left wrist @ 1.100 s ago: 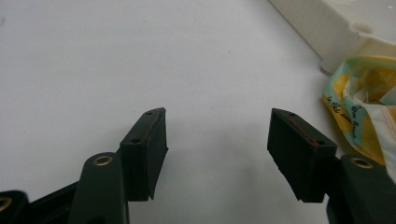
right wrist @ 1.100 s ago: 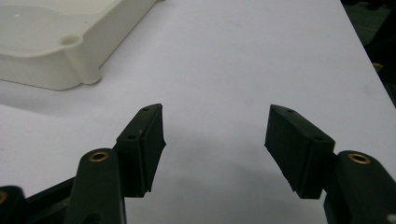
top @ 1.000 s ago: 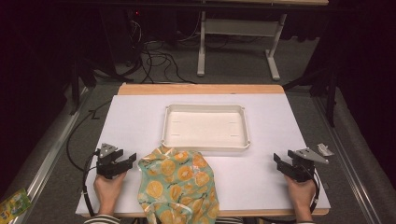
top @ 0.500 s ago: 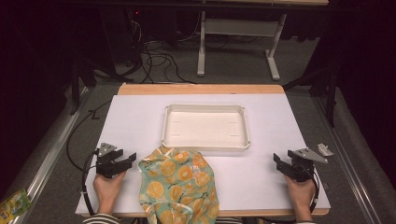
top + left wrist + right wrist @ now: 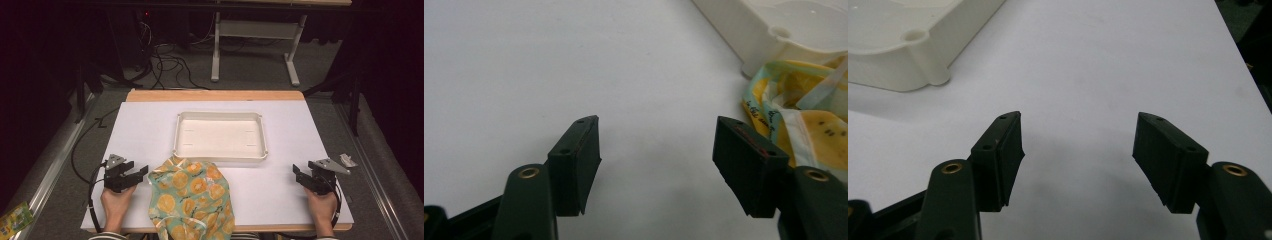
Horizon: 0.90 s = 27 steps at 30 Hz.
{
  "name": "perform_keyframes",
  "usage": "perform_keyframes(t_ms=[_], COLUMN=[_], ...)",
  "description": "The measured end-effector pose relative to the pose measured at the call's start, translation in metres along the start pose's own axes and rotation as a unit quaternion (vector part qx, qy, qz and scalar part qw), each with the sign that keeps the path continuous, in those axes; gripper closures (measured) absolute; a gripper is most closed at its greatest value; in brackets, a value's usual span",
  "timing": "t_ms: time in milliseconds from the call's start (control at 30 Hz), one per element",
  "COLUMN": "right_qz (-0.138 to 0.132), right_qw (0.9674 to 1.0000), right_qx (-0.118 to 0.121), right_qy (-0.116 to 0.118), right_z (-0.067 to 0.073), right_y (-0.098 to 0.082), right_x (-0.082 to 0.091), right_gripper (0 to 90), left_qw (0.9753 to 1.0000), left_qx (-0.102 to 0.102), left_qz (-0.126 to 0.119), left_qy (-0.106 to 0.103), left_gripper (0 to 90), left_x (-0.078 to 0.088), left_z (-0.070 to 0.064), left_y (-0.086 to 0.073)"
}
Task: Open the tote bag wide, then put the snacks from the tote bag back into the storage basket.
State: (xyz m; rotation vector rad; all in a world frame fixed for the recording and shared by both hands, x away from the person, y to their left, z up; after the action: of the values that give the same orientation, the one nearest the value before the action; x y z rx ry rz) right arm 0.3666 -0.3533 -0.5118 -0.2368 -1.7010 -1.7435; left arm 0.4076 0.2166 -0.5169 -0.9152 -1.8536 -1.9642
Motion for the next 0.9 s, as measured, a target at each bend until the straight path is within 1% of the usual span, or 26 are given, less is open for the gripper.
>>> perform_keyframes(t_ms=[67, 333, 500, 567, 767, 900], right_qz=[-0.002, -0.004, -0.005, -0.004, -0.002, -0.002], right_qw=[1.0000, 1.0000, 1.0000, 1.0000, 1.0000, 1.0000], right_qx=[-0.002, -0.001, 0.000, -0.001, -0.001, 0.003], right_qy=[0.000, 0.000, 0.000, 0.000, -0.001, 0.000], right_z=[0.000, 0.001, 0.000, 0.000, 0.001, 0.001], right_y=[0.000, 0.000, 0.000, 0.000, 0.000, 0.000], right_x=[0.000, 0.001, 0.001, 0.001, 0.000, 0.000], right_gripper=[36.8, 36.6, 36.5, 36.5, 36.6, 36.6], left_qw=[1.0000, 0.9998, 0.9997, 0.9996, 0.9993, 0.9993], left_qx=[-0.002, -0.012, -0.010, -0.011, -0.015, -0.013], left_qz=[0.004, 0.007, 0.008, 0.007, 0.011, 0.005], left_qy=[-0.006, -0.014, -0.021, -0.027, -0.031, -0.036], left_gripper=[35.7, 36.5, 39.7, 39.8, 39.5, 39.4], left_x=[0.001, 0.006, 0.008, 0.010, 0.016, 0.020], left_z=[-0.001, -0.007, -0.011, -0.012, -0.014, -0.015], left_y=[-0.001, -0.002, -0.003, -0.004, -0.007, -0.010])
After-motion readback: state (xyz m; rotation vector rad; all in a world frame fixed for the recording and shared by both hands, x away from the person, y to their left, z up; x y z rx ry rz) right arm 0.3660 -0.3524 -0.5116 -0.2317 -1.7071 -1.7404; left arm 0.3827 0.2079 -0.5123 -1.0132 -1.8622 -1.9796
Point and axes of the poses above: each handheld gripper's, and its own axes: x roughly backward along the jaws, y roughly out of its top, z roughly to its left, the point moved 6 cm from there along -x, roughly forward along the jaws, and after that the axes turned 13 degrees about y, right-handed, at the moved point
